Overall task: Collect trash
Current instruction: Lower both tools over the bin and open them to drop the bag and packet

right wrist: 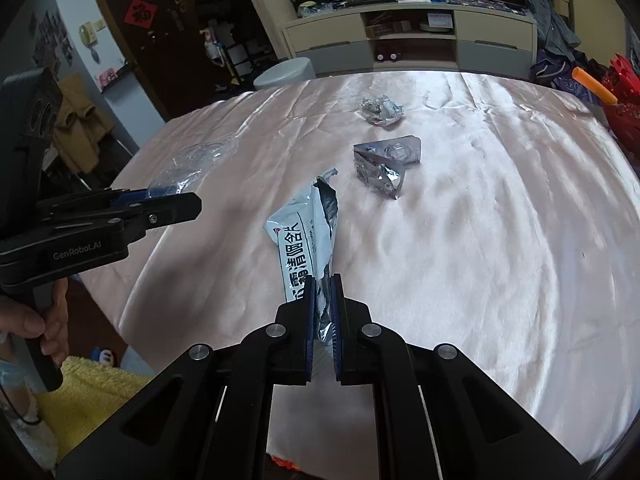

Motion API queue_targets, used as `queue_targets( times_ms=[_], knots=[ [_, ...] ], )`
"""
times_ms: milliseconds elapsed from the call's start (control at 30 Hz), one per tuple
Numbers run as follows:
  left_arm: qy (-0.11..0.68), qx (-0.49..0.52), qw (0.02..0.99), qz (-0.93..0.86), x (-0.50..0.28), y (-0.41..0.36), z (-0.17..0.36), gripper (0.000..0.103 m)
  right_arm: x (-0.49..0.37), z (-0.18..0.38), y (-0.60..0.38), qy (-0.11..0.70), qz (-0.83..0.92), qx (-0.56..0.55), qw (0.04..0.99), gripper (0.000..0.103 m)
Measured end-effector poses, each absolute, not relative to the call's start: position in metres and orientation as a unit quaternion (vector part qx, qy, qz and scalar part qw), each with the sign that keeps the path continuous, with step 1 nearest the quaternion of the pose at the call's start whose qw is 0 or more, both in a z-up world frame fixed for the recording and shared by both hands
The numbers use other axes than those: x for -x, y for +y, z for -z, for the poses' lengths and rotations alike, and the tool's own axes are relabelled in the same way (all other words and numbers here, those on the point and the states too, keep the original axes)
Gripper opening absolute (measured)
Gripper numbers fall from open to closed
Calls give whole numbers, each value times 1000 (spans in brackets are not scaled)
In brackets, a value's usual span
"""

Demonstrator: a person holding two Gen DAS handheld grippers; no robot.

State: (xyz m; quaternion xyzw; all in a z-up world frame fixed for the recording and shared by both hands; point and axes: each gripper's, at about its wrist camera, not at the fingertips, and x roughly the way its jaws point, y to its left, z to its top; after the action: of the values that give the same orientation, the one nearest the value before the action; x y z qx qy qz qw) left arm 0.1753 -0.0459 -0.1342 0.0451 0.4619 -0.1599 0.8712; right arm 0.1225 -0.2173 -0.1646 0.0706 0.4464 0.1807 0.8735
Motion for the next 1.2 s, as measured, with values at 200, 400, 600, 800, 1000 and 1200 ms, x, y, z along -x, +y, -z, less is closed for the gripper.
queue_targets(
  times_ms=[200,400,600,800,1000,1200],
  knots=[
    [440,-47,880,173,-110,-40,119,34,-75,149,-211,438,-182,-63,878,9],
    [432,-51,882,178,-48,-32,125,34,-30,148,-202,439,-189,-60,876,9],
    [452,-25,874,177,-6,-16,149,34,5,165,-189,455,-201,-57,866,9],
    [482,-8,858,178,23,-8,186,34,30,189,-183,478,-209,-63,851,9],
    [516,-2,837,179,38,-9,223,34,43,221,-179,513,-197,-52,834,9],
    [552,2,814,182,44,-7,257,34,44,250,-176,545,-188,-46,816,8]
  ],
)
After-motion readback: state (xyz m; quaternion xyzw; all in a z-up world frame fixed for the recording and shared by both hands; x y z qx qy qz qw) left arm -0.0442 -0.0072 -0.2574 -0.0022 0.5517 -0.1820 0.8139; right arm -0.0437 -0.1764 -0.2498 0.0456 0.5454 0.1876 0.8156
